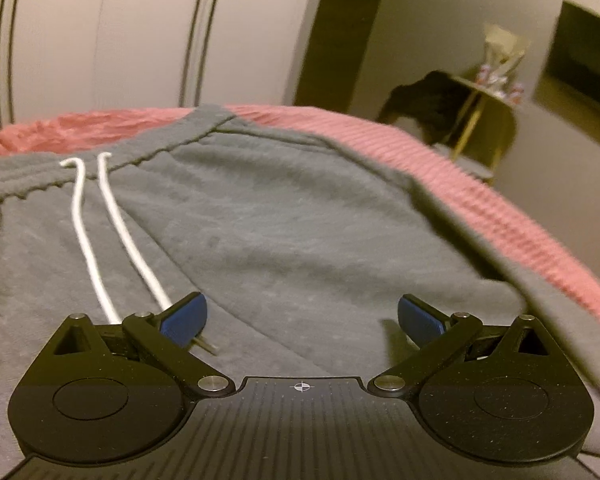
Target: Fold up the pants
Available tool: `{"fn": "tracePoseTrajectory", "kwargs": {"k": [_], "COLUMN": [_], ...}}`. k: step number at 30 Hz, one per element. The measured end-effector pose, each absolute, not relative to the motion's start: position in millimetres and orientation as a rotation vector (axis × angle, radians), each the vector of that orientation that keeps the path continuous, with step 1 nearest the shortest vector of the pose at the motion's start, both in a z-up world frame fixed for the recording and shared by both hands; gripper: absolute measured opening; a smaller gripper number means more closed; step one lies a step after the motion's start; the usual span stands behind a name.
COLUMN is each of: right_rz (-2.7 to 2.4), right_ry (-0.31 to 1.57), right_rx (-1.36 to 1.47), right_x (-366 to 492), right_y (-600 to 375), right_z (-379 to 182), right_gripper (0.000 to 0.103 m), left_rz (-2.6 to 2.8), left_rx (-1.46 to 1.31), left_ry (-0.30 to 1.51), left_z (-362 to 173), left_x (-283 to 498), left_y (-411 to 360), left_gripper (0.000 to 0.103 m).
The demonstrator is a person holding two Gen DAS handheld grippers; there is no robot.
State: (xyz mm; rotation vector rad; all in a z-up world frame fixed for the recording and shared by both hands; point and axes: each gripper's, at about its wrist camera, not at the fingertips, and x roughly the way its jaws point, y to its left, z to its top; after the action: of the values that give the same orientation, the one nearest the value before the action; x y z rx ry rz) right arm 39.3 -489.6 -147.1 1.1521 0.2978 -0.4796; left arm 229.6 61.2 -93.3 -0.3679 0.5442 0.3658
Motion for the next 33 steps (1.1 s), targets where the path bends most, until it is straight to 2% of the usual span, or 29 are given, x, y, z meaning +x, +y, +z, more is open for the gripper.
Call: {"fn": "tracePoseTrajectory", "kwargs": {"k": [4,10,11,13,20,25,26,27,28,29,31,33], "right_rz": [-0.455,-0.423,-0.411,-0.415,-0.388,-0.402,-0.403,-0.397,-0.392,-0.388,-0.385,-0.392], "right_ry": [0.32,0.28,0.272,0.277,0.218,0.283,0.288,0.285,0.282,0.279,0.276,0.269], "right_rx": [1.258,1.306,1.315,1.298,1.092,1.141,1.143,1.151,1.156,1.157,1.154,1.166], "right_x": [63,87,85,85,61,63,63,61,60,61,58,54], "right_y": [-500,-509,-505,-501,-493,-496,-496,-497,-498,-499,-498,-500], "right_z": [-175,-183,-183,-178,-143,-163,-164,-165,-165,-165,-168,-173], "right_gripper": [0.025,0.024,0.023,0.005,0.004,0.005,0.005,0.005,0.005,0.005,0.005,0.01], "left_rz": [0.288,0.276,0.278,0.28,0.174,-0.024,-0.026,-0.028,-0.029,-0.031,-0.037,-0.055], "left_rx": [-0.393,-0.344,-0.341,-0.34,-0.442,-0.63,-0.688,-0.75,-0.793,-0.837,-0.871,-0.862], "left_ry": [0.522,0.539,0.535,0.529,0.392,0.618,0.664,0.707,0.734,0.765,0.803,0.809], "left_z": [-92,-103,-104,-102,-40,-44,-50,-58,-64,-72,-81,-85], "left_x": [227,234,235,233,227,310,325,341,352,364,381,393], "left_y": [55,45,44,45,57,82,89,95,99,101,100,97], "left_gripper": [0.103,0.103,0.103,0.103,0.103,0.102,0.095,0.081,0.075,0.069,0.066,0.054]}}
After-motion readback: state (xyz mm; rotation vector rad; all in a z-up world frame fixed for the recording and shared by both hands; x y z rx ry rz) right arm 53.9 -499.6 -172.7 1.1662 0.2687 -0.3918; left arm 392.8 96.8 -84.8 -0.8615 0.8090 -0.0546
